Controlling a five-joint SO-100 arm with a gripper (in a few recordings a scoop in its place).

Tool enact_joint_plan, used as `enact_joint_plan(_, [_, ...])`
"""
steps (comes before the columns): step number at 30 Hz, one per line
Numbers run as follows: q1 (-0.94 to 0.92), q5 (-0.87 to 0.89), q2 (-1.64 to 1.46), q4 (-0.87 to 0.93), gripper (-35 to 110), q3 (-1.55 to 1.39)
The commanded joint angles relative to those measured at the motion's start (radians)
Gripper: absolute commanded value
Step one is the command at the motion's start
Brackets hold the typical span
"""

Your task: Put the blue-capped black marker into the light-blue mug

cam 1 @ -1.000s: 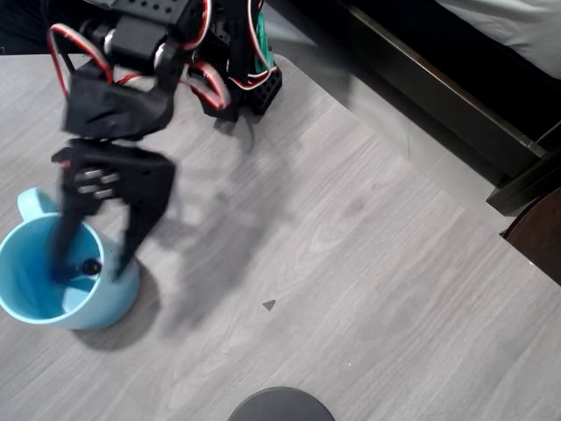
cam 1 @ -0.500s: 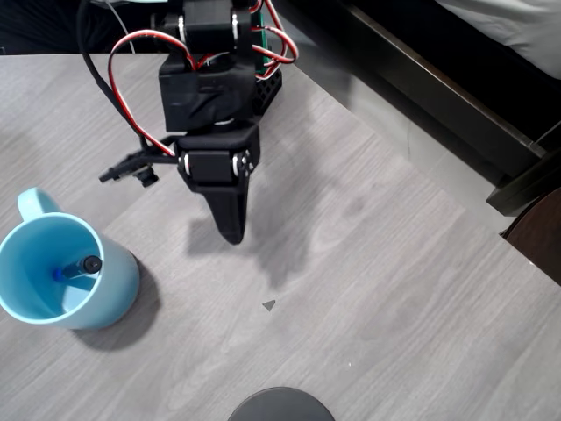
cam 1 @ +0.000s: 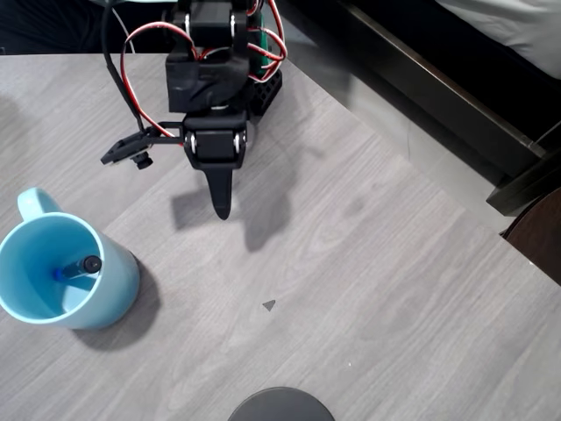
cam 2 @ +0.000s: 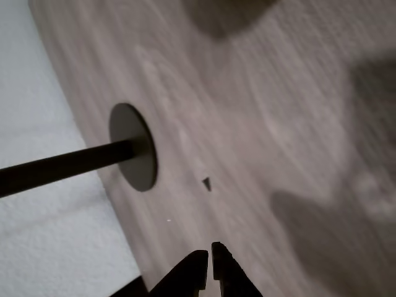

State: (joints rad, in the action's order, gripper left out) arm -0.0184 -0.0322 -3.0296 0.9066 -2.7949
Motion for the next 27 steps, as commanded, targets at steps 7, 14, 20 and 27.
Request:
enact_joint_plan(7, [0.017, -0.063, -0.307, 0.066, 0, -0.215])
enact_joint_plan(14, [0.077, -0.029, -0.308, 0.087, 0, -0.301])
enact_joint_plan(20, [0.089, -0.021, -0.308, 0.135, 0, -0.301])
enact_joint_plan(27, [0.095, -0.028, -0.308, 0.206, 0, -0.302])
